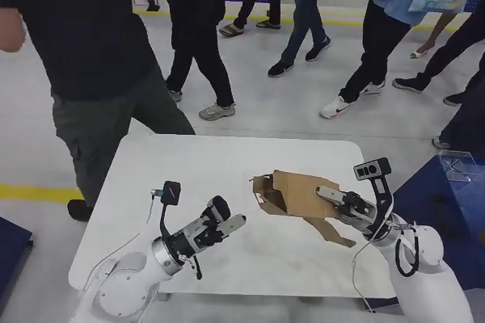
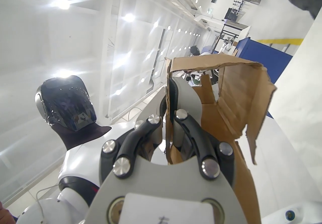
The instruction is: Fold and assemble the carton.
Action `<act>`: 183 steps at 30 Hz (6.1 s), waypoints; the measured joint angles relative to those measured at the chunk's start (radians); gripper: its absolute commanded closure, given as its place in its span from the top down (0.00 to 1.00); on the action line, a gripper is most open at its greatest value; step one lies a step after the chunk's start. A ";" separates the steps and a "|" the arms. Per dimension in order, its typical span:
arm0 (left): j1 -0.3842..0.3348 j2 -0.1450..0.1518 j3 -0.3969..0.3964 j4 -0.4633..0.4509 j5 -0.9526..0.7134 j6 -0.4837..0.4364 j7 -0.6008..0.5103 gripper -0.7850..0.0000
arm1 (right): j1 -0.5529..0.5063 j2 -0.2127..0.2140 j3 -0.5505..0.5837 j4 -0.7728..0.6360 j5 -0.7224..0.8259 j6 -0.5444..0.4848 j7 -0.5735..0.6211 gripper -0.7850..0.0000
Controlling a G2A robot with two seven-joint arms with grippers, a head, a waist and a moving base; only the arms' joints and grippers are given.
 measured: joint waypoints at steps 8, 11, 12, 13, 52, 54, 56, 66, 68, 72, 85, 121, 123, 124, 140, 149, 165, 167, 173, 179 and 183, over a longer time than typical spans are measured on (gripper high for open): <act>-0.052 -0.010 0.055 0.043 0.039 0.039 0.011 1.00 | -0.019 -0.001 -0.023 -0.029 -0.030 -0.001 0.015 0.00; -0.075 -0.013 0.075 0.058 0.038 0.062 -0.012 1.00 | -0.025 -0.001 -0.026 -0.035 -0.033 0.001 0.018 0.00; -0.081 -0.014 0.080 0.063 0.039 0.066 -0.016 1.00 | -0.026 -0.001 -0.028 -0.036 -0.033 0.003 0.020 0.00; -0.089 -0.015 0.088 0.069 0.040 0.073 -0.023 1.00 | -0.029 -0.002 -0.030 -0.039 -0.032 0.005 0.021 0.00; -0.084 -0.010 0.011 0.106 0.044 0.043 0.020 1.00 | 0.030 -0.020 -0.102 0.034 0.187 0.271 -0.008 0.00; -0.090 -0.011 0.016 0.106 0.044 0.045 0.015 1.00 | 0.025 -0.020 -0.103 0.028 0.178 0.268 -0.001 0.00; -0.094 -0.011 0.021 0.103 0.045 0.048 0.005 1.00 | 0.018 -0.020 -0.103 0.022 0.169 0.265 0.003 0.00; -0.105 -0.012 0.041 0.111 0.058 0.075 -0.036 1.00 | 0.007 -0.018 -0.099 0.007 0.134 0.266 0.026 0.00; -0.105 -0.012 0.043 0.113 0.058 0.076 -0.036 1.00 | 0.005 -0.017 -0.100 0.004 0.126 0.265 0.032 0.00; -0.105 -0.011 0.042 0.118 0.063 0.083 -0.042 1.00 | 0.006 -0.016 -0.098 0.001 0.078 0.245 0.033 0.00; -0.028 0.002 -0.048 0.018 0.056 0.039 0.002 1.00 | 0.026 -0.014 -0.074 0.021 -0.094 0.088 -0.042 0.00; -0.052 -0.011 0.025 0.037 0.257 0.084 0.101 1.00 | 0.015 -0.016 -0.119 0.013 -0.084 0.105 -0.036 0.00; -0.043 -0.010 0.007 0.025 0.253 0.070 0.121 1.00 | 0.023 -0.018 -0.115 0.024 -0.047 0.119 -0.042 0.00; -0.037 -0.009 -0.001 0.017 0.250 0.060 0.130 1.00 | 0.027 -0.018 -0.113 0.028 -0.033 0.124 -0.043 0.00; 0.013 0.000 -0.062 0.017 0.213 0.055 0.104 1.00 | 0.055 -0.024 -0.102 0.049 0.095 0.189 -0.022 0.00; -0.028 -0.006 -0.014 0.040 0.205 0.049 0.080 1.00 | 0.048 -0.024 -0.106 0.037 0.076 0.184 -0.012 0.00; -0.053 -0.011 0.041 0.054 0.207 0.051 0.028 1.00 | 0.031 -0.026 -0.123 0.015 0.028 0.175 -0.011 0.00; -0.058 -0.012 0.047 0.057 0.209 0.054 0.025 1.00 | 0.030 -0.026 -0.125 0.012 0.022 0.176 -0.012 0.00; -0.059 -0.012 0.031 0.051 0.208 0.039 0.051 1.00 | 0.041 -0.028 -0.126 0.025 0.042 0.181 -0.039 0.00; -0.004 0.000 -0.076 0.020 0.182 0.003 0.115 1.00 | 0.063 -0.032 -0.123 0.051 0.089 0.202 -0.065 0.00; 0.017 0.006 -0.121 0.029 0.189 0.016 0.102 1.00 | 0.071 -0.033 -0.121 0.058 0.113 0.221 -0.062 0.00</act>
